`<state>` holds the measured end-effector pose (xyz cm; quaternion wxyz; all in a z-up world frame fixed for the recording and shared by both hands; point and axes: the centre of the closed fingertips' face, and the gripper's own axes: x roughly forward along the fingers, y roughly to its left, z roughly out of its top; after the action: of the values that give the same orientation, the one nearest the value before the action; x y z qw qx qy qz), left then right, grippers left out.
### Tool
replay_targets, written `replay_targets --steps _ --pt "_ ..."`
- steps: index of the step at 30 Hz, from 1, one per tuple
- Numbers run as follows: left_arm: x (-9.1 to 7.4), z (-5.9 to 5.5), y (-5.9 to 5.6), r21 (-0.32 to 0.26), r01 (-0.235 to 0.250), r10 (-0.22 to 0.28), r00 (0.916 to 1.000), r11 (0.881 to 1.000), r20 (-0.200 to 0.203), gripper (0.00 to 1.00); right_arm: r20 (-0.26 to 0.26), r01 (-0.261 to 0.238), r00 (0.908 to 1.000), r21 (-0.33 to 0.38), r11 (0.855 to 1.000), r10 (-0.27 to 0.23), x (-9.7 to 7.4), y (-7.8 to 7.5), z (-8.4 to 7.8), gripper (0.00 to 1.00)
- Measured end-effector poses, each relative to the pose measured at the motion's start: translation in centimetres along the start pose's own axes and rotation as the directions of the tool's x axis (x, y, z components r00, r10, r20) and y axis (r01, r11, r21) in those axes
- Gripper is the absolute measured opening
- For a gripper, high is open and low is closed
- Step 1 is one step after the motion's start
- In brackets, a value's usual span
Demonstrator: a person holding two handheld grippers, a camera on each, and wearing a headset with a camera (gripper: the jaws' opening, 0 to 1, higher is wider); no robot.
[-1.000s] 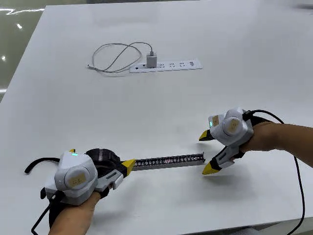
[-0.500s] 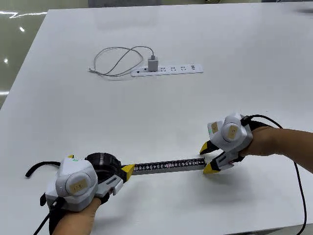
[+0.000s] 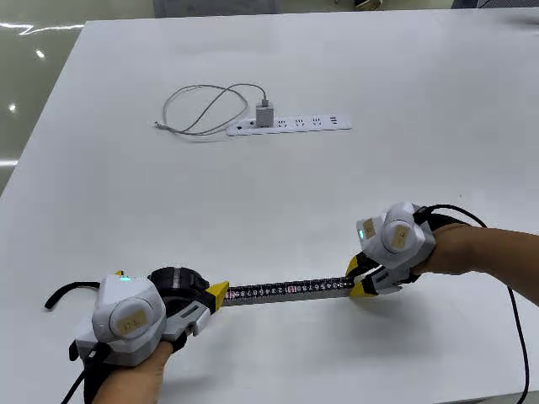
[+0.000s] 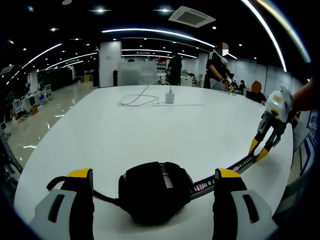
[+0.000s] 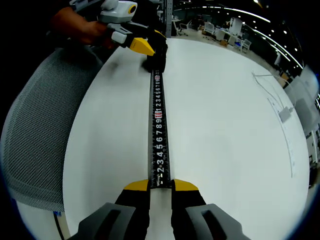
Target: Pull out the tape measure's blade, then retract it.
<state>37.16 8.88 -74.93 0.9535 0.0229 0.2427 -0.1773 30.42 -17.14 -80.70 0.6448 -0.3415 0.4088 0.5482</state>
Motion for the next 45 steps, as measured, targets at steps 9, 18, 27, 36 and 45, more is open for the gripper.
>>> replay_targets --steps 9,18,27,36,45 --pt "0.0 -0.5 -0.1 -0.007 -0.002 0.002 0.9999 1.0 -0.015 0.96 -0.042 0.01 0.9991 0.004 1.0 -0.01 0.0 0.0 0.1 0.11" --pt "0.6 -1.4 0.4 -0.023 -0.04 0.039 0.9984 0.999 -0.041 0.86 -0.069 0.023 0.9975 0.054 0.998 -0.019 0.1 -0.1 0.0 0.11" --pt "0.9 -1.8 0.2 -0.057 -0.052 0.049 0.9968 0.997 -0.063 0.76 -0.071 0.029 0.9972 0.069 0.997 -0.024 0.1 -0.1 0.0 0.11" --pt "0.9 -2.2 0.2 -0.075 -0.052 0.047 0.9962 0.996 -0.074 0.68 -0.088 0.021 0.996 0.072 0.997 -0.015 0.2 -0.2 -0.1 0.1" --pt "1.2 -2.3 0.0 -0.087 -0.042 0.032 0.9933 0.995 -0.111 0.65 -0.079 0.018 0.9968 0.079 0.997 -0.011 0.2 -0.3 -0.1 0.1"
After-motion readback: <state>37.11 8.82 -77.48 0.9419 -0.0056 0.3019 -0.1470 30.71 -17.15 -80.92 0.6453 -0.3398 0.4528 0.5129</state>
